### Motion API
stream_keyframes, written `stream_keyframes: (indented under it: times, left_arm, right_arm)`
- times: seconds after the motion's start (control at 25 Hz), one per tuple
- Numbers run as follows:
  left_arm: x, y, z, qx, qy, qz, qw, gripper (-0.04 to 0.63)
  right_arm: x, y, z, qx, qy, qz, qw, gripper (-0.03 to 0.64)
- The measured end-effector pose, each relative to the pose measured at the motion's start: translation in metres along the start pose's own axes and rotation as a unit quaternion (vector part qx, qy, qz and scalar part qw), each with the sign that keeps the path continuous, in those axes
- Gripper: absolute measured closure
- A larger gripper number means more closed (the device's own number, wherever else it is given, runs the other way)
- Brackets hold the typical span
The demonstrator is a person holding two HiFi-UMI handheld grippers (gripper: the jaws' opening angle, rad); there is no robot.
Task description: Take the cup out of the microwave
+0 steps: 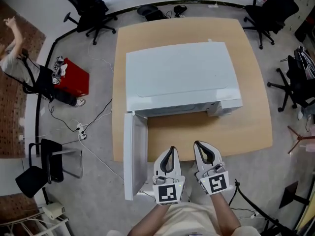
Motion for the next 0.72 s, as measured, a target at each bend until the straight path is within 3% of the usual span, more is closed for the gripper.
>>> stream_keyframes:
  times: [0.04, 0.12, 0.2, 0.4, 0.6, 0.72]
  left_arm:
    - [-0.004, 0.006, 0.001, 0.003, 0.001, 0.0, 1.0, 0.593]
    - [-0.017, 0.02, 0.005, 0.011, 0.007, 0.008, 0.9999, 0.468]
    - [-0.027, 0.039, 0.009, 0.02, 0.016, 0.007, 0.9996, 0.39]
    - [-0.044, 0.073, 0.029, 0.031, 0.019, -0.003, 0.9993, 0.314]
    - [-0.074, 0.107, 0.049, 0.038, 0.044, 0.014, 0.9982, 0.242]
    - [-0.089, 0.133, 0.06, 0.042, 0.04, 0.015, 0.9982, 0.218]
  right_arm:
    - [-0.002, 0.002, -0.002, 0.002, -0.001, 0.001, 1.0, 0.612]
    - [-0.007, 0.006, -0.007, 0.005, -0.001, 0.004, 1.0, 0.611]
    - [-0.014, 0.009, -0.014, 0.004, 0.002, 0.008, 1.0, 0.611]
    - [-0.032, 0.029, -0.012, -0.006, 0.006, 0.008, 1.0, 0.611]
    - [-0.056, 0.047, -0.016, -0.014, 0.015, 0.014, 1.0, 0.611]
    - [-0.06, 0.053, -0.02, -0.024, 0.02, 0.007, 0.999, 0.612]
Point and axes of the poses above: the fingertips, and each gripper's own axes: y forward along the fingers, z to its left, x out of its top, the point moved 9 cm from there along -y, backward along the fingers, and after that the axes turned 14 degrees about -z, right-handed, at the moved point
